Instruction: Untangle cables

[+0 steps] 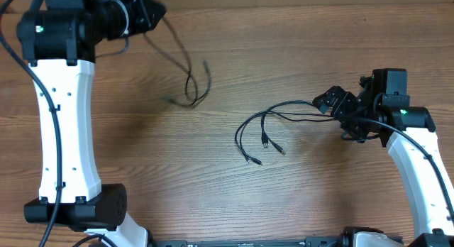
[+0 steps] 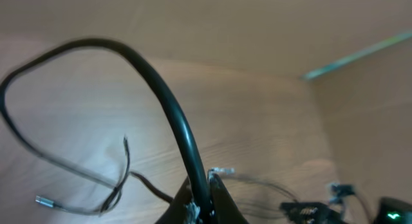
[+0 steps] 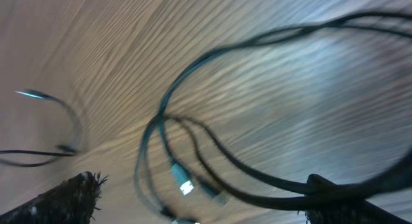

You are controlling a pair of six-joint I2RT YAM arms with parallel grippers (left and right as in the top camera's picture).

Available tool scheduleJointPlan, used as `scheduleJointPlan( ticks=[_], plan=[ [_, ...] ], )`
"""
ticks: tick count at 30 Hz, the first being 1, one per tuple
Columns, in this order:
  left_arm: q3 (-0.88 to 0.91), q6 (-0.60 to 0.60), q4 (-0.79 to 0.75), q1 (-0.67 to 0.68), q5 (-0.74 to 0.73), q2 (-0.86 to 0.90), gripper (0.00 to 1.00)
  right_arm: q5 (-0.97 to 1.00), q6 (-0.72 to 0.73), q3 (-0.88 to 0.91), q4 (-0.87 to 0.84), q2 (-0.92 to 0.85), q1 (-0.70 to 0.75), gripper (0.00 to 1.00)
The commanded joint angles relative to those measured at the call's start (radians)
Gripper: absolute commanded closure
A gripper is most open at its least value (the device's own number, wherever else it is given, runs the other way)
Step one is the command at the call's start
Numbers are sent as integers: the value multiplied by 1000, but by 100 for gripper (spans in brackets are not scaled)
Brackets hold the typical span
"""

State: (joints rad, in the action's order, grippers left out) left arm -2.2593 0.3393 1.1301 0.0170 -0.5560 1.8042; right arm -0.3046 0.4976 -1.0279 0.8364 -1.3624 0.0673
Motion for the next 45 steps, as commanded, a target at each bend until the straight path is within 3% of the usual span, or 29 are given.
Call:
scheduleJointPlan(
  ticks=[1,3,5,14,18,21,31,37,45],
  plan=[
    [1,140,-112,16,-73,7,96,124,31,0,-23,4,-5,0],
    [1,243,-171,16,-39,7,96,85,92,0,-44,-1,-6,0],
    [1,306,-216,16,-27,7,96,29,66,0,-34,-9,-8,0],
    [1,356,-318,18,-28,7,96,-97,60,0,3,-38,-8,0],
    [1,515,-443,24,-42,7,96,-101,85,0,0,-39,-8,0],
    [1,552,-553,40,-61,7,96,-100,101,0,-1,-39,-8,0],
    [1,526,-491,55,98,10,96,-100,101,0,-1,-39,-8,0],
    [1,747,-612,72,28,23,96,-100,101,0,-1,-39,-8,0],
    [2,644,-617,89,111,51,96,-100,101,0,-1,-39,-8,0]
  ],
)
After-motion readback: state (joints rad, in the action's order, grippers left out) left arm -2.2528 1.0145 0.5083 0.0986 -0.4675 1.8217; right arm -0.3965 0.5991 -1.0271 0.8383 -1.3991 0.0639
